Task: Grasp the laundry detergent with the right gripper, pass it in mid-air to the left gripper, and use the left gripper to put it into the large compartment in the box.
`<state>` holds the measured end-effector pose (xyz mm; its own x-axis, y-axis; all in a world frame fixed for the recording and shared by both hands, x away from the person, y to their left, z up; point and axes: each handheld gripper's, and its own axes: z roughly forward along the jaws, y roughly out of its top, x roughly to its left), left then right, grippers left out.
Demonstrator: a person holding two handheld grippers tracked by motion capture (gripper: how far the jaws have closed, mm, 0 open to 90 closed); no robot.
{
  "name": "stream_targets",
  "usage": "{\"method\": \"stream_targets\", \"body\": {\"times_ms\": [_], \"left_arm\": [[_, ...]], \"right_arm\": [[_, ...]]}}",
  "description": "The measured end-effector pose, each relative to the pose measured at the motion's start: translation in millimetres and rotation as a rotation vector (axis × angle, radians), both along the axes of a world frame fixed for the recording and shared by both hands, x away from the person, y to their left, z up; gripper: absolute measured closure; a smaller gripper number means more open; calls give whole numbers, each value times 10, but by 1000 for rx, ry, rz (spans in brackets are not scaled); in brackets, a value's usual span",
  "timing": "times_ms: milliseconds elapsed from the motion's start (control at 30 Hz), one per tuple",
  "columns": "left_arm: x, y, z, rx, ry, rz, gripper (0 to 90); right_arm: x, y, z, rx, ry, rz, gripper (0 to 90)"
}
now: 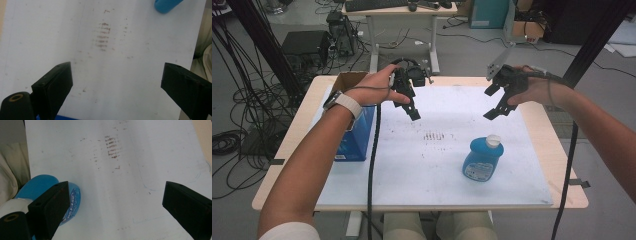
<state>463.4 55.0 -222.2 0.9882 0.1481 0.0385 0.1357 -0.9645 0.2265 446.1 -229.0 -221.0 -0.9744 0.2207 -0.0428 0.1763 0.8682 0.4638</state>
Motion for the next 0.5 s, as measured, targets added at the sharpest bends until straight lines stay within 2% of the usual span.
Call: {"method": "stream_targets", "body": {"times_ms": [67, 100, 133, 200, 267, 367, 400, 500], "left_arm": [[-3, -4, 0, -2, 3, 1, 106], [-5, -2, -17, -23, -1, 3, 107], [-5, -9, 4, 5, -1, 0, 107], [-11, -12, 8, 4, -1, -2, 107], [-18, -8, -15, -29, -2, 3, 106], [-20, -9, -13, -24, -4, 4, 103], [-26, -14, 20, 8, -4, 5, 103], [-33, -14, 29, 4, -4, 5, 103]], "right_arm": [[-2, -8, 7, -1, 1, -2, 78], [-2, -10, 10, -1, 1, -2, 78], [4, -17, 15, -6, -5, 8, 78], [-3, -16, 21, -4, -5, 2, 78], [-5, -19, 29, -1, -8, 7, 78], [-21, -21, 44, -1, -2, -6, 78], [-33, -16, 49, 0, 4, -18, 78], [-31, -27, 72, -2, -9, -5, 75]]}}
